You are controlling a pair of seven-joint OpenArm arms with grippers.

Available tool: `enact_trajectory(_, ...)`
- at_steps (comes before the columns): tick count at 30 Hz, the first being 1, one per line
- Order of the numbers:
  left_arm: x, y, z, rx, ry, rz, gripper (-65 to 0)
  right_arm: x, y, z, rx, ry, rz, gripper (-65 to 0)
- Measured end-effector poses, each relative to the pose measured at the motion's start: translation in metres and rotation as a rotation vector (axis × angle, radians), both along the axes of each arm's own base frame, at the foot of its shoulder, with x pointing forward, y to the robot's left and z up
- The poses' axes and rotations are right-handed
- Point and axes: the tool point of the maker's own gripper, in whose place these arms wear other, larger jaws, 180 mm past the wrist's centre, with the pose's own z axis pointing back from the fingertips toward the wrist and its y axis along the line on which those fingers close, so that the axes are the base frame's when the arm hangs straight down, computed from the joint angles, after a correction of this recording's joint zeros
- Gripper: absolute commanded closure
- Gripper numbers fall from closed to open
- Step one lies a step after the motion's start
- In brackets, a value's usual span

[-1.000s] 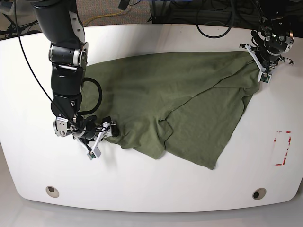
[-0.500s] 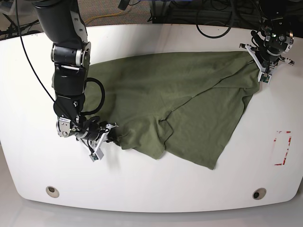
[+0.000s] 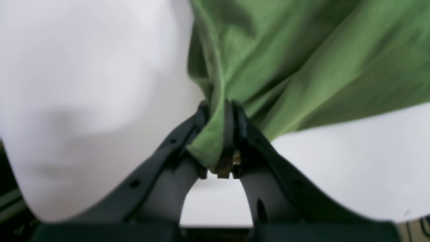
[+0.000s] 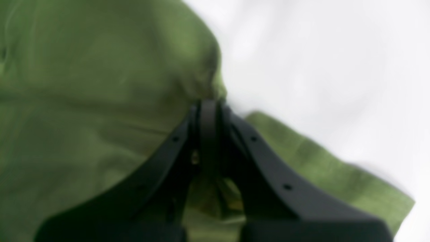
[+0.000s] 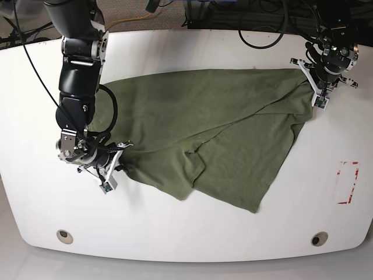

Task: Fold the T-shirt properly
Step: 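Lift the shirt with both grippers and shake it out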

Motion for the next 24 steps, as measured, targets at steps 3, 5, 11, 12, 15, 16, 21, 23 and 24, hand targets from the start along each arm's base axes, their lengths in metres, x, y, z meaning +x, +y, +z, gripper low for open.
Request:
enact_trajectory(3,0.004,-0.001,0.002,-0.001,-0.013,-0.003,-1.5,-0.006,0.0,0.015,-0.025,-0.047,0.002,0.0)
enact_trajectory(5,0.002,-0.001,0.001,-0.001,-0.004,-0.003,-1.5,-0.008,-0.009,0.028,-0.034,-0.078,-0.025,0.0)
enact_trajectory(11,0.016,-0.002,0.009,-0.005,-0.046,-0.005,-1.5,-0.029,-0.038,0.044,-0.125,-0.089,-0.082,0.0)
enact_trajectory(12,0.016,-0.002,0.009,-0.006,-0.047,-0.005,-1.5,-0.034,-0.039,0.044,-0.132,-0.088,-0.087,0.0)
enact_trajectory(15,0.018,-0.002,0.01,-0.001,-0.043,-0.006,-1.5,-0.049,-0.044,0.051,-0.154,-0.107,-0.099,0.0)
enact_trajectory(16,0.019,-0.005,0.009,0.001,-0.037,-0.014,-1.5,-0.053,-0.046,0.052,-0.165,-0.106,-0.104,0.0)
enact_trajectory(21,0.05,-0.035,0.021,-0.04,-0.112,-0.095,-1.5,-0.06,-0.05,0.05,-0.182,-0.099,-0.112,0.0)
enact_trajectory(23,0.056,-0.043,0.023,-0.036,-0.11,-0.118,-1.5,-0.06,-0.051,0.05,-0.185,-0.097,-0.113,0.0)
enact_trajectory(24,0.061,-0.048,0.025,-0.034,-0.107,-0.13,-1.5,-0.057,-0.052,0.054,-0.188,-0.107,-0.113,0.0)
